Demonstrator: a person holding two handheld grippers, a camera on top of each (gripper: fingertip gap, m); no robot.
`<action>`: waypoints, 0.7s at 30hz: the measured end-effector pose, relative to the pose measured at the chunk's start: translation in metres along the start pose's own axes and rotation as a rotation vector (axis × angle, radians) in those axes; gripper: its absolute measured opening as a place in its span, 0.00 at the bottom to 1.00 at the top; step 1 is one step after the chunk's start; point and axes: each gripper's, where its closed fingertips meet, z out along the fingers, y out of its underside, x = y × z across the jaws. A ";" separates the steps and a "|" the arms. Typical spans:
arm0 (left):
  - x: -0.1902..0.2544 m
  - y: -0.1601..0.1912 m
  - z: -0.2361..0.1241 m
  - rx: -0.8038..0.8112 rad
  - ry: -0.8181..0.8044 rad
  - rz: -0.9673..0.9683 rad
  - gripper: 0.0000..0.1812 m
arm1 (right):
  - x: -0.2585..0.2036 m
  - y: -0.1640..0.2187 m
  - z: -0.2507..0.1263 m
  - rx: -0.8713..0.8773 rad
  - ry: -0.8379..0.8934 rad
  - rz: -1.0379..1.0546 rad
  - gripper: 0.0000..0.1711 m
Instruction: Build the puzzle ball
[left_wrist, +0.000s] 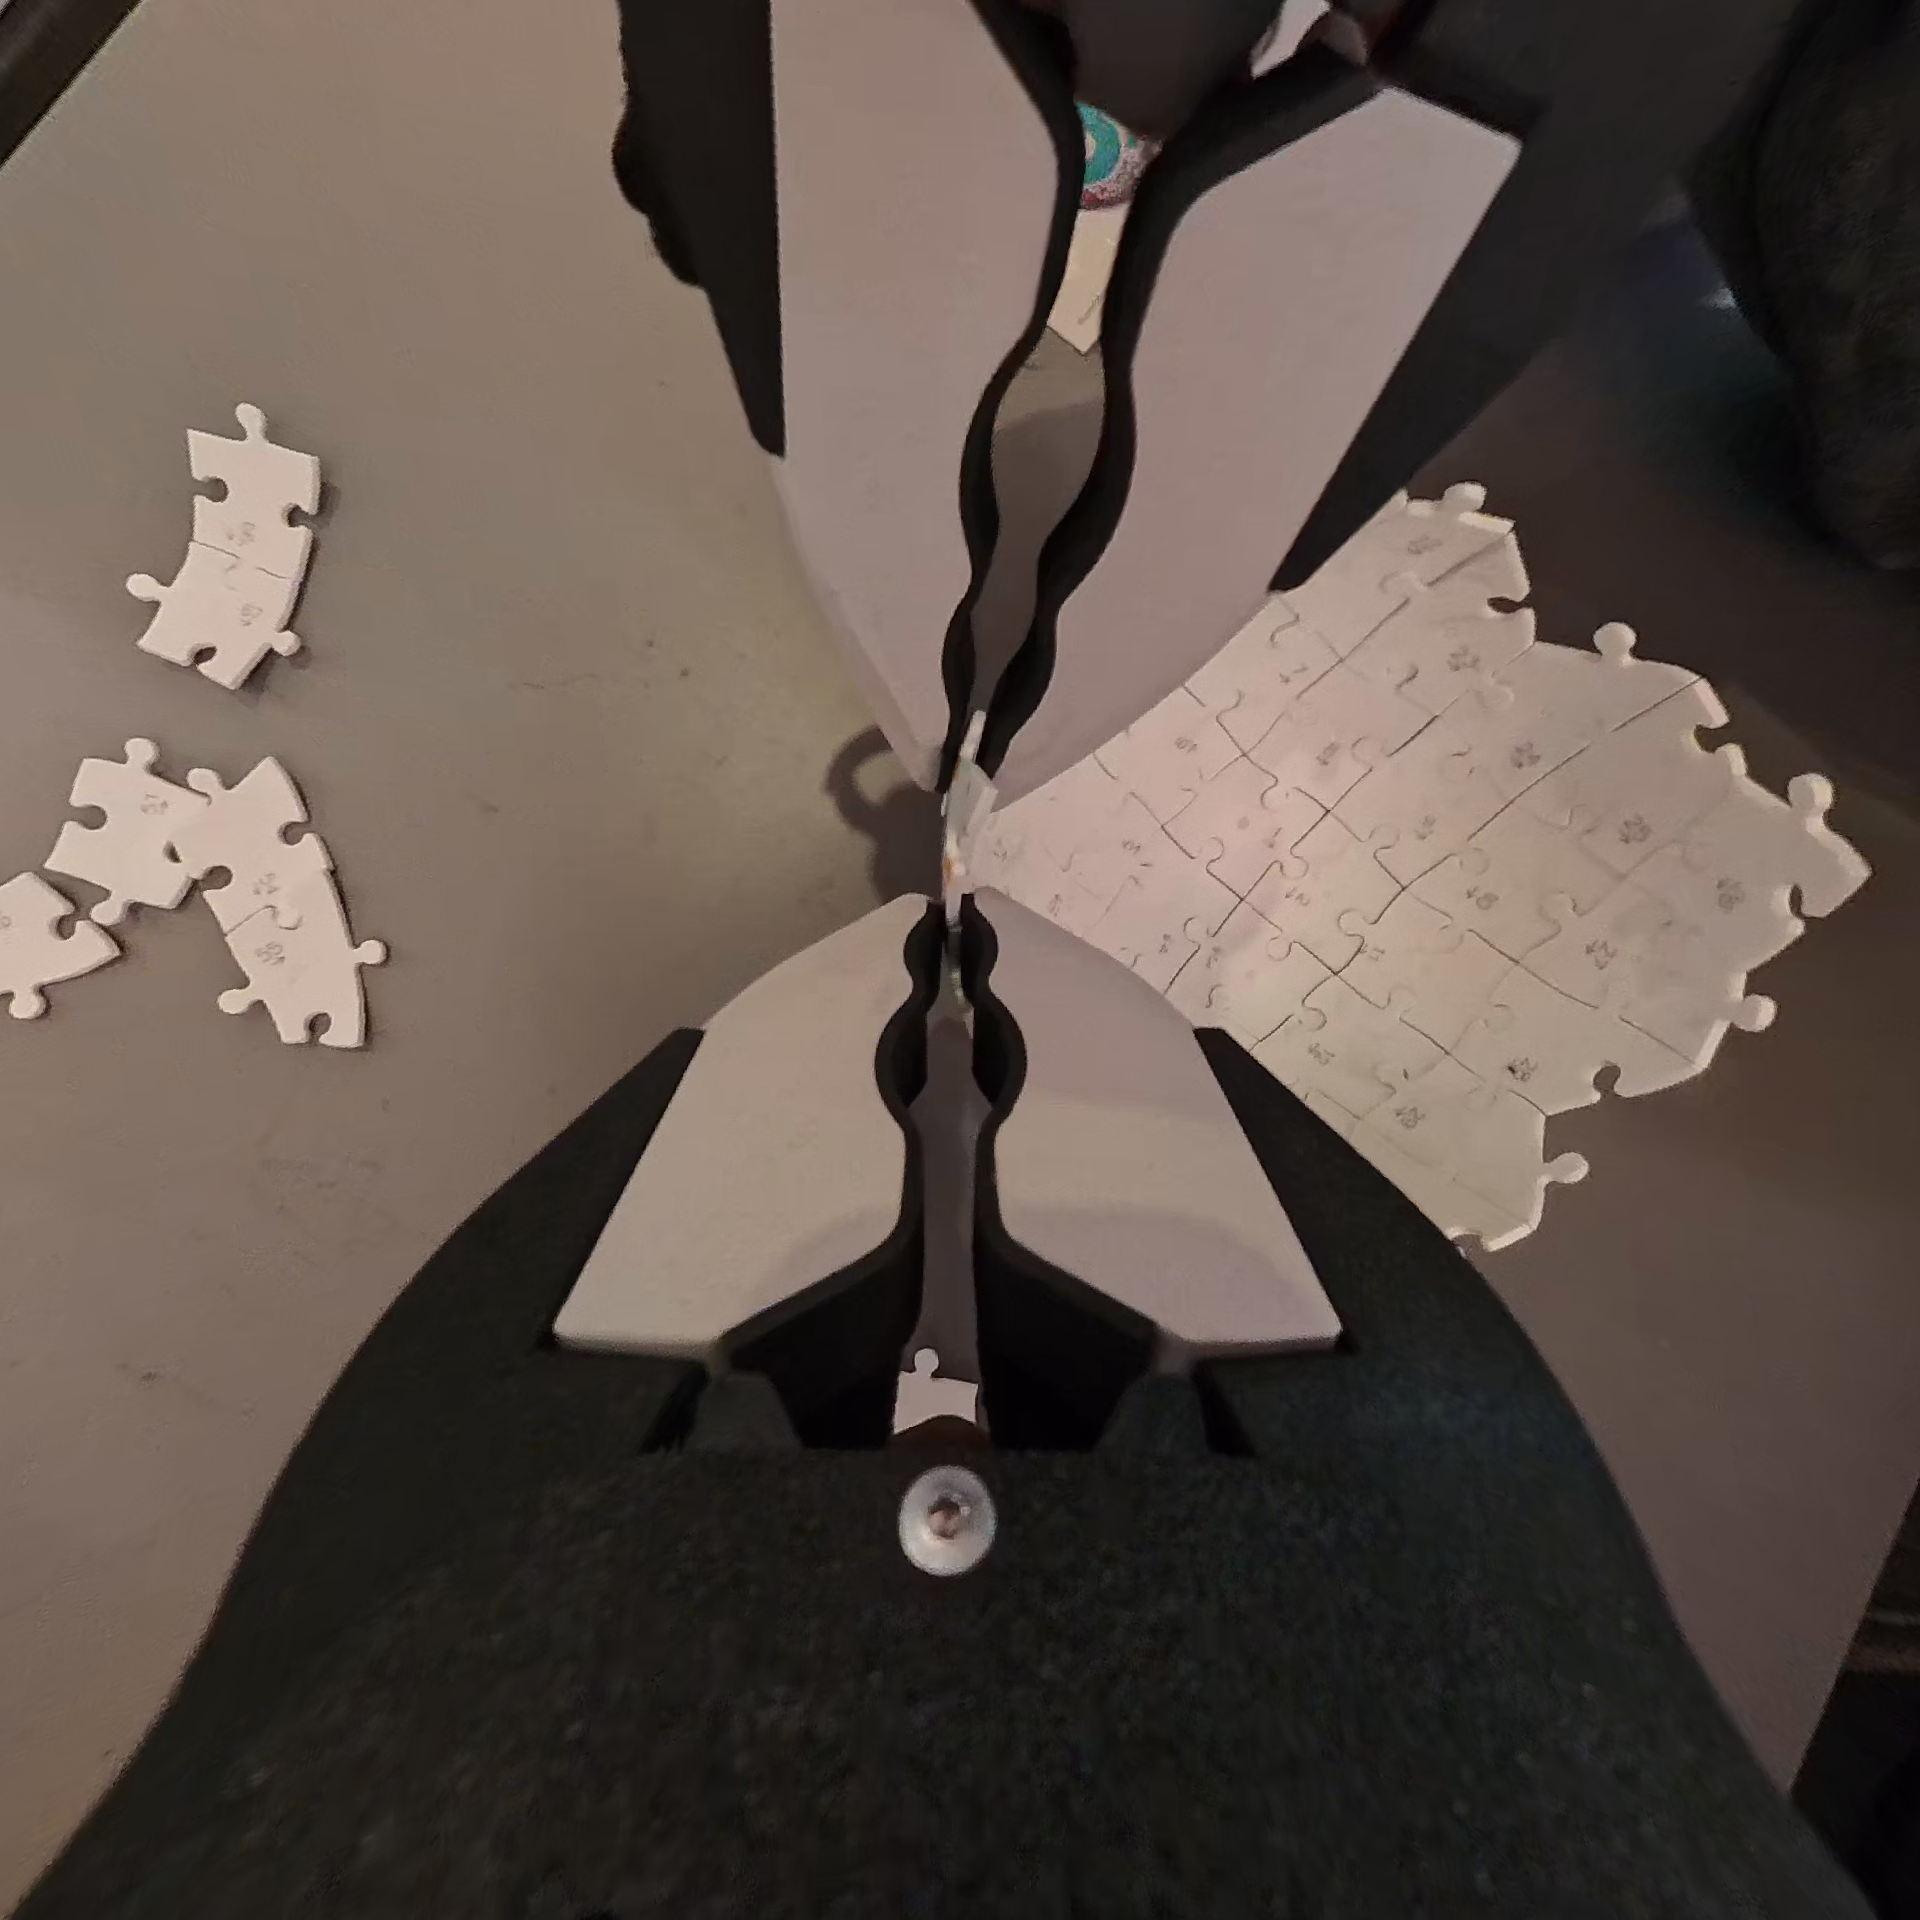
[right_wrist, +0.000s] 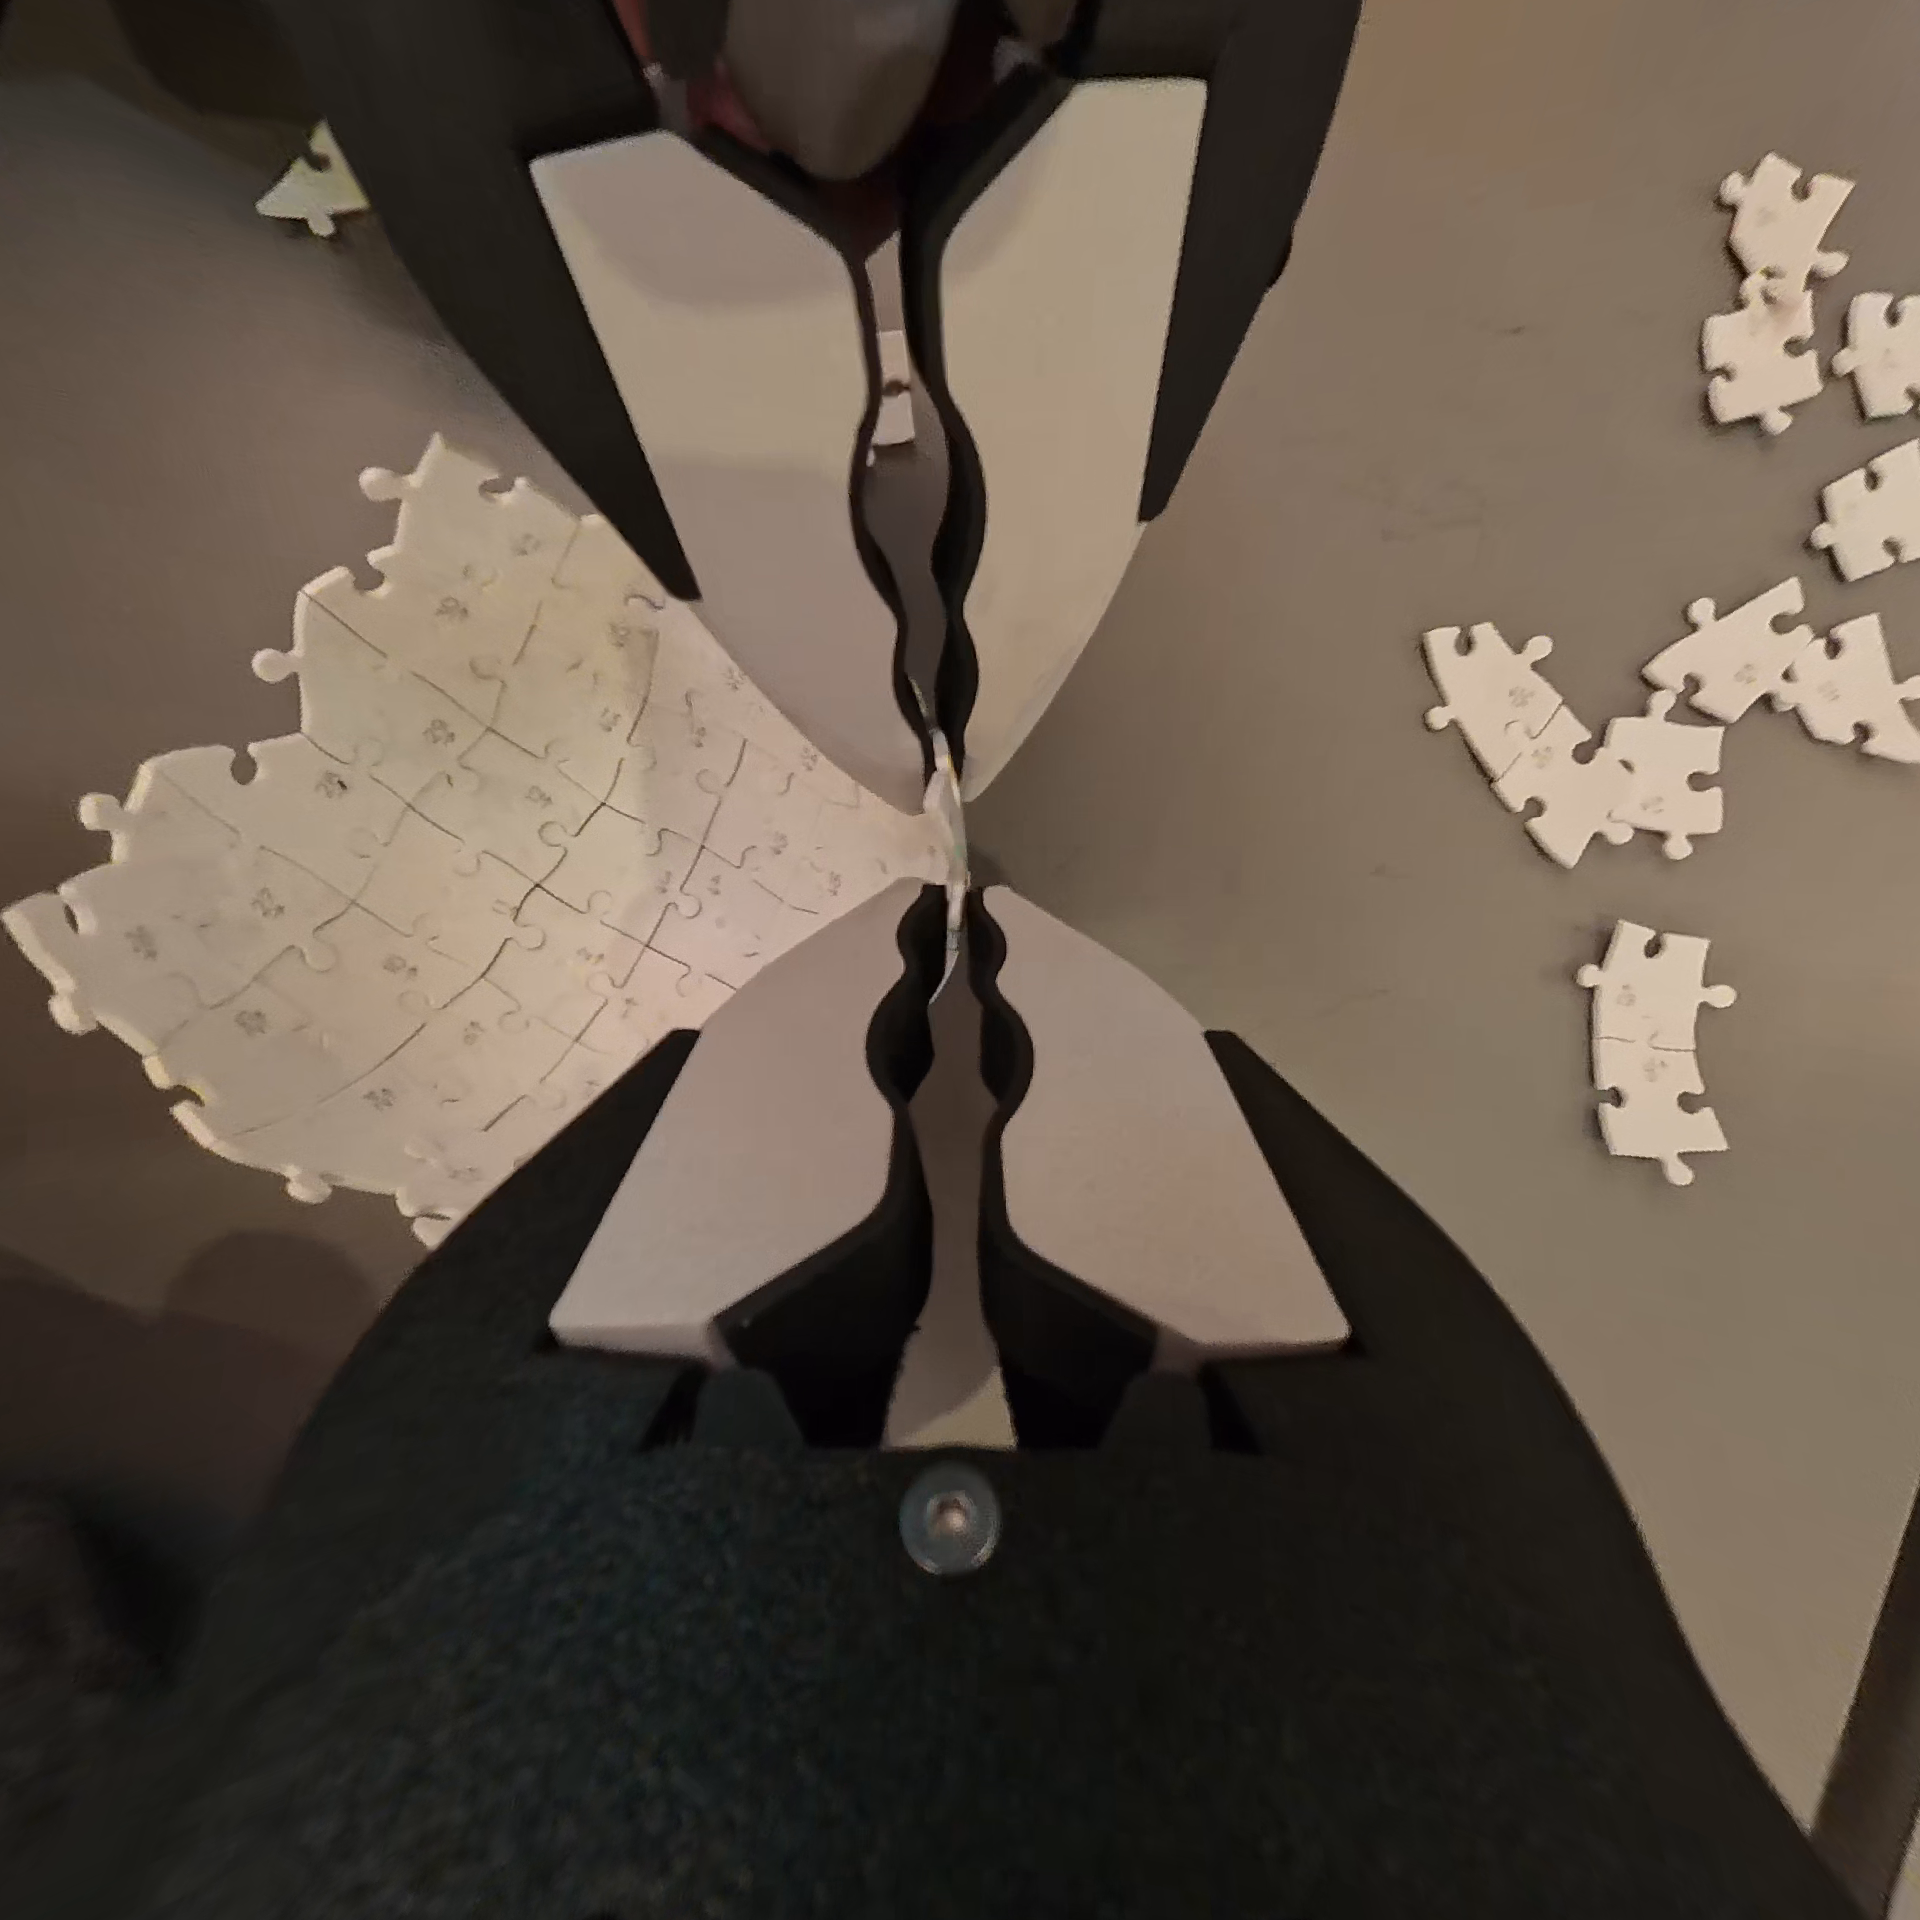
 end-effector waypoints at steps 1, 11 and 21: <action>0.000 0.000 0.000 0.002 0.001 -0.001 0.01 | 0.000 -0.001 0.001 0.002 0.006 -0.013 0.05; 0.002 -0.005 -0.002 0.036 0.034 -0.031 0.01 | -0.001 -0.003 0.007 -0.053 -0.013 -0.038 0.03; 0.001 -0.001 -0.005 0.014 0.019 -0.015 0.01 | 0.000 -0.003 0.005 -0.092 -0.011 -0.017 0.13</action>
